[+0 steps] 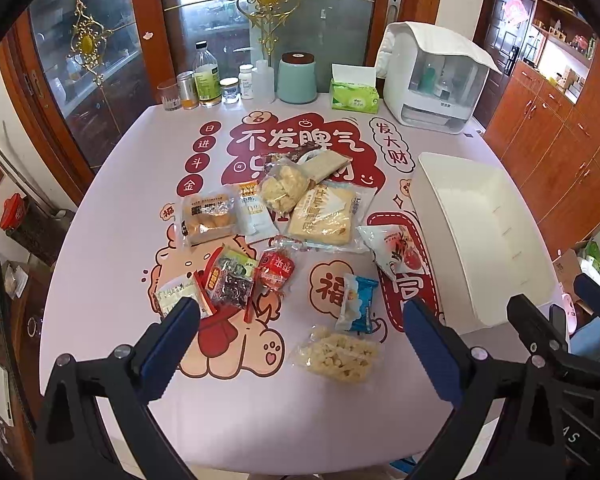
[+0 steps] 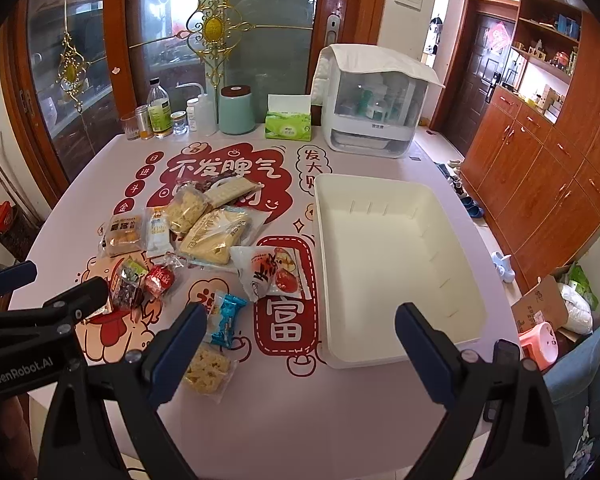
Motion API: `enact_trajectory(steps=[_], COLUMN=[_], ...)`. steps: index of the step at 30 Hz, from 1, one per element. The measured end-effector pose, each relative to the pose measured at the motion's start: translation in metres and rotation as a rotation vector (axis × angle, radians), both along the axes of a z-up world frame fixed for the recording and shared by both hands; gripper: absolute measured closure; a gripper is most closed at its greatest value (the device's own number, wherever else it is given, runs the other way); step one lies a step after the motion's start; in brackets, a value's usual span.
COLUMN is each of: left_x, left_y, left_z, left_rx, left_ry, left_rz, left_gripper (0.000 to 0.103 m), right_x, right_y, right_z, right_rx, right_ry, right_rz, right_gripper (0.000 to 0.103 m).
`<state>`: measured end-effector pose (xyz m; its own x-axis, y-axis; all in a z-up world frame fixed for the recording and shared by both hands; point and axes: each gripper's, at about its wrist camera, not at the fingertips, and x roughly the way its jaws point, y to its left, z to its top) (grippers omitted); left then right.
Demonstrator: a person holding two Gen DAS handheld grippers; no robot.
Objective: Organize snacks
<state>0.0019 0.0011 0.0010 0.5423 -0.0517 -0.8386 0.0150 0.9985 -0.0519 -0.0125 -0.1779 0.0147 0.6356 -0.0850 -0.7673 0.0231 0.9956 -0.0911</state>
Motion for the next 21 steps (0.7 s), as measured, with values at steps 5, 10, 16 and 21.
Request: enact_trajectory(steps=[5, 10, 16, 21], left_x=[-0.001, -0.001, 0.002, 0.008], left_y=[0.006, 0.015, 0.028, 0.048], left_z=[-0.002, 0.001, 0.008, 0.019], left_rx=[-0.004, -0.002, -0.001, 0.023], left_ry=[0.005, 0.000, -0.020, -0.060], left_rz=[0.005, 0.022, 0.028, 0.045], left_gripper=[0.002, 0.002, 0.002, 0.002], right_x=[-0.001, -0.001, 0.000, 0.006], right_y=[0.002, 0.007, 0.010, 0.017], right_z=[-0.001, 0.002, 0.012, 0.021], right_rx=[0.004, 0.015, 0.008, -0.031], right_ry=[0.001, -0.016, -0.063, -0.099], right_rz=[0.001, 0.007, 0.018, 0.045], right_gripper=[0.007, 0.007, 0.007, 0.007])
